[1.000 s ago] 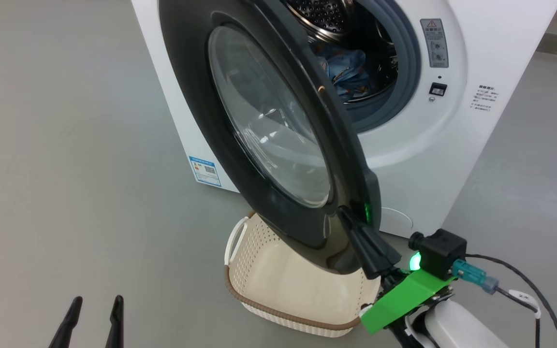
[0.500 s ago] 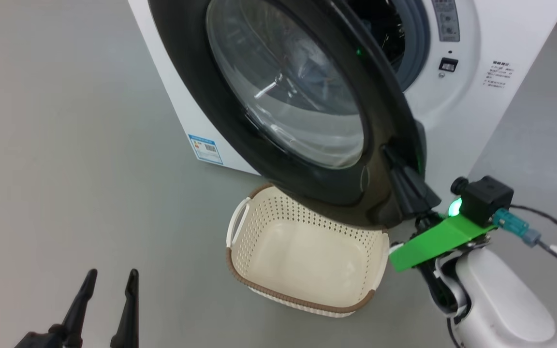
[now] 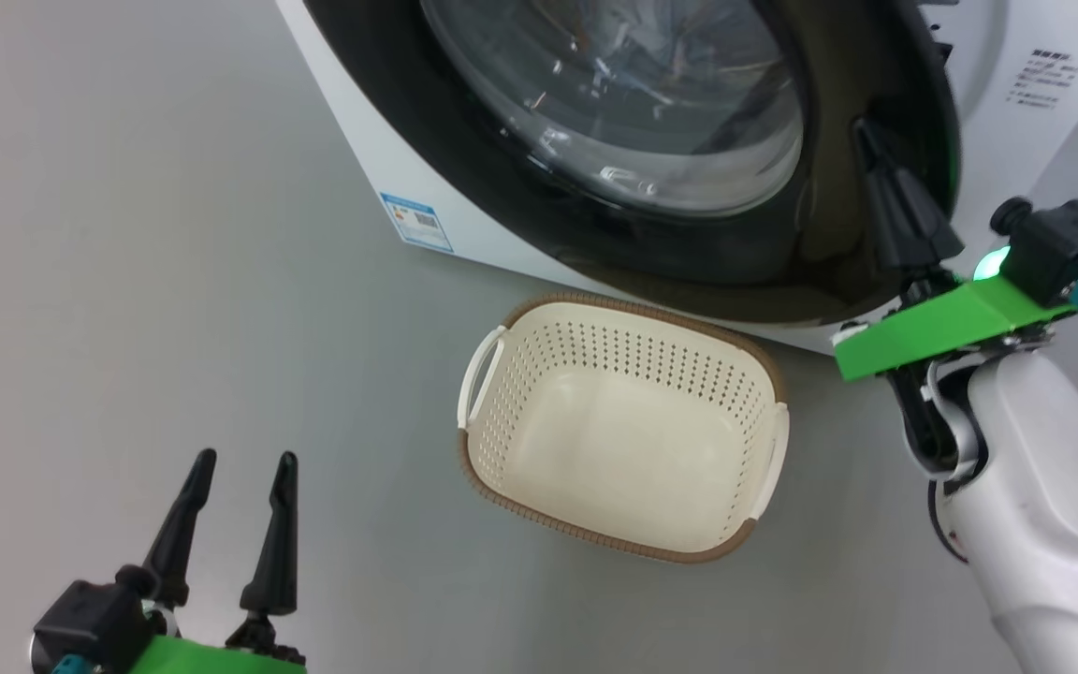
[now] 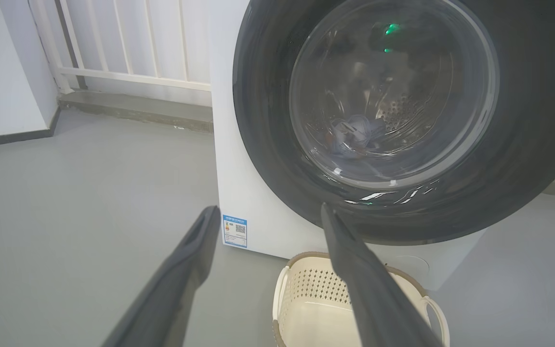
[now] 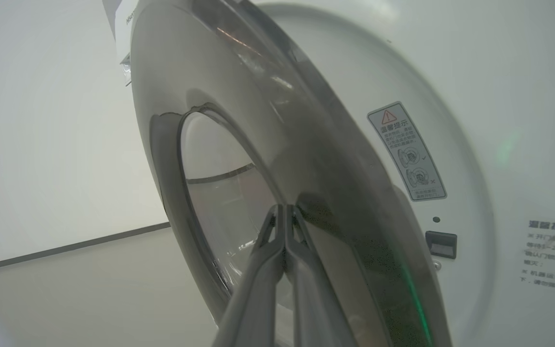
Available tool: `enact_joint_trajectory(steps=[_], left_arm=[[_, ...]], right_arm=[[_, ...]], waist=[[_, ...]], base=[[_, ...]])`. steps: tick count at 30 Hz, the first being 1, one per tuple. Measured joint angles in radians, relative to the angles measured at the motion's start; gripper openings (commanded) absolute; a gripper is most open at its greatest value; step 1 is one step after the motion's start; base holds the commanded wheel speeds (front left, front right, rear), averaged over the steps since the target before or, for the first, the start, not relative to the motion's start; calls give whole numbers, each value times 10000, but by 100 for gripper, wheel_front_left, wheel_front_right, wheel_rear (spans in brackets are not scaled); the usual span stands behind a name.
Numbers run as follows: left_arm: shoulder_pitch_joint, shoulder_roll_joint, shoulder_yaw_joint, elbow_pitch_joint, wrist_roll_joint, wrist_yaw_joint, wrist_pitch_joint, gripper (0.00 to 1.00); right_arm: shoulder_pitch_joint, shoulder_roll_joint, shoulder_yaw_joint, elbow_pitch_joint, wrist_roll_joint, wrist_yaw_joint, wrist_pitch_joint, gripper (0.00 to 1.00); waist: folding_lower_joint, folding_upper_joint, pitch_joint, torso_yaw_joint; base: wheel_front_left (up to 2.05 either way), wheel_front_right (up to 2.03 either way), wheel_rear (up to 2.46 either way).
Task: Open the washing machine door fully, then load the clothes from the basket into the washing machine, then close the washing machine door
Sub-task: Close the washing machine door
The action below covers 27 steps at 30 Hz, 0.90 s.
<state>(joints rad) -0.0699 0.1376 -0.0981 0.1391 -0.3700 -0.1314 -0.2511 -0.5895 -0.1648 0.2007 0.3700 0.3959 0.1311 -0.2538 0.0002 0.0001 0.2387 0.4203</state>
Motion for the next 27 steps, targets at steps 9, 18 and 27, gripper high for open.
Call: enact_joint_trajectory(steps=[9, 18, 27], left_arm=[[-581, -161, -234, -58, -134, 0, -2, 100], [-1154, -301, -359, -98, -255, 0, -42, 100], [-1517, -337, -483, -125, -305, 0, -44, 100]], right_arm=[[-1195, -150, -633, 445, -393, 0, -2, 0], [-2213, -165, -1373, 734, -817, 19, -2, 0], [-2672, 232, -1492, 928, -1028, 100, -29, 0]], waist=[[-1, -1, 783, 259], [-1, 0, 1563, 472], [-1, 0, 2119, 565]], base=[[0, 0, 0], [0, 0, 0], [0, 0, 0]])
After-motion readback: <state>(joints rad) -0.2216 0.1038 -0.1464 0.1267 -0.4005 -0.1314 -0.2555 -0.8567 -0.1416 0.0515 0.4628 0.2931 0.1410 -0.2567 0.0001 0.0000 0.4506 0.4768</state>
